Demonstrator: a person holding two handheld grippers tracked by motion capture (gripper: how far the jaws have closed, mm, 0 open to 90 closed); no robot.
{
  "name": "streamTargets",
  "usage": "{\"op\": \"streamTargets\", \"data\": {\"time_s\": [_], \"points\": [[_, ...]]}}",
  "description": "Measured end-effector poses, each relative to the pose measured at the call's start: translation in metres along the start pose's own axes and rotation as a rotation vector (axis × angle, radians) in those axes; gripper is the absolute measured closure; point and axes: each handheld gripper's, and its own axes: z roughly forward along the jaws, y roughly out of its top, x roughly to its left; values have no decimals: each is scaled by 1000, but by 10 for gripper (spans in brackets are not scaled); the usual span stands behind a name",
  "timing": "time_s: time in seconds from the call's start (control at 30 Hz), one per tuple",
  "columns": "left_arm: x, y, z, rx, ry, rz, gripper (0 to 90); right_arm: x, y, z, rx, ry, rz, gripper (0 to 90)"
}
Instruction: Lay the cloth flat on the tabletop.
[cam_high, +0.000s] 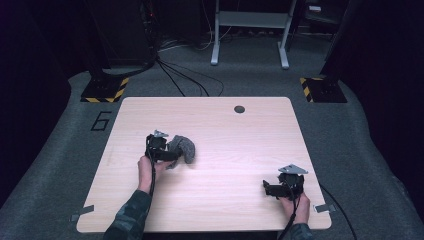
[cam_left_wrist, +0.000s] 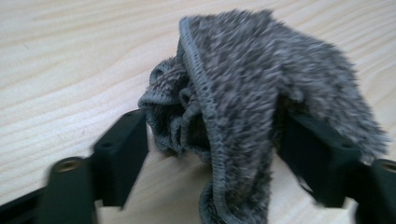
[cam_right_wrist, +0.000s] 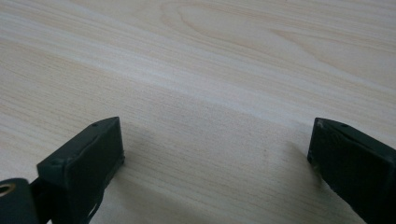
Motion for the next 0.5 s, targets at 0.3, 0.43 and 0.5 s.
{"op": "streamTargets", "data": {"time_s": [0.3, 0.43, 0.5], "points": [[-12, -6, 3, -29, 49, 39, 793, 0, 0, 0, 0, 1, 0, 32], [-19, -4, -9, -84, 19, 34, 798, 0, 0, 0, -1, 3, -4, 37], [-23, -2, -16, -117, -1, 30, 798, 0, 0, 0, -1, 3, -4, 37]]}}
